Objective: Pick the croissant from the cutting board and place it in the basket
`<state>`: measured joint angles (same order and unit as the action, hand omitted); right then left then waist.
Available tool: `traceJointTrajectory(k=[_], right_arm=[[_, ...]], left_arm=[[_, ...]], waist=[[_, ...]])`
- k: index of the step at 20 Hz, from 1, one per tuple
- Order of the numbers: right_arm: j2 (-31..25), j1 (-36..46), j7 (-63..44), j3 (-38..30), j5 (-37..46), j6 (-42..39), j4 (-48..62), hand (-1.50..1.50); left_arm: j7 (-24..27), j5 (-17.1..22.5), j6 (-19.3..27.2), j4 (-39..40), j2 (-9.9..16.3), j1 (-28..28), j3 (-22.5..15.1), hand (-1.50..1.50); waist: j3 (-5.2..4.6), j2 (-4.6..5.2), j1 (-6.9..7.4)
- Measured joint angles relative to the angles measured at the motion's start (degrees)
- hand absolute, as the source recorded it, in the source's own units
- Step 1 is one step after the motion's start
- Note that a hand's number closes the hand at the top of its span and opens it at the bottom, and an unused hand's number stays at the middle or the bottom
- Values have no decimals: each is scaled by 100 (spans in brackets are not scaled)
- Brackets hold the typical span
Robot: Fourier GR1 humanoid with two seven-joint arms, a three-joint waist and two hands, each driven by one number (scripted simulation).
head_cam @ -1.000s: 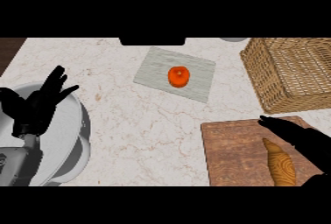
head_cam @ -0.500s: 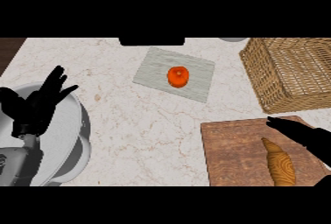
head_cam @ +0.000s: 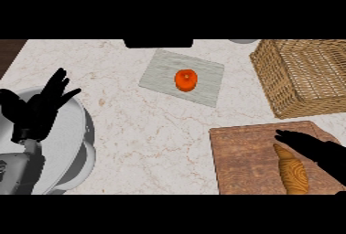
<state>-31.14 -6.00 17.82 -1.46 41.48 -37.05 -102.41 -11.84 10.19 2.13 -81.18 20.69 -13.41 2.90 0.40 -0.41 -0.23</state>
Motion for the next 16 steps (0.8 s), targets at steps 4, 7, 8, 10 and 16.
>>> traceJointTrajectory(k=[4,7,8,10,16], right_arm=[[65,-25,39,58,324,205,127,-150],[150,-46,78,198,625,435,260,-150],[200,45,63,224,694,490,387,-150],[255,19,99,367,910,652,444,150],[195,9,312,702,1500,978,537,150]], left_arm=[[14,-27,-61,-42,-33,37,58,0],[69,-83,-70,-6,-90,29,79,0],[71,-80,-83,-25,-102,44,91,0],[114,-109,-105,-2,-116,35,114,0],[101,-231,-68,-11,-196,22,123,0]], waist=[[3,-2,12],[3,1,11],[2,1,18],[1,0,15],[-17,-20,18]])
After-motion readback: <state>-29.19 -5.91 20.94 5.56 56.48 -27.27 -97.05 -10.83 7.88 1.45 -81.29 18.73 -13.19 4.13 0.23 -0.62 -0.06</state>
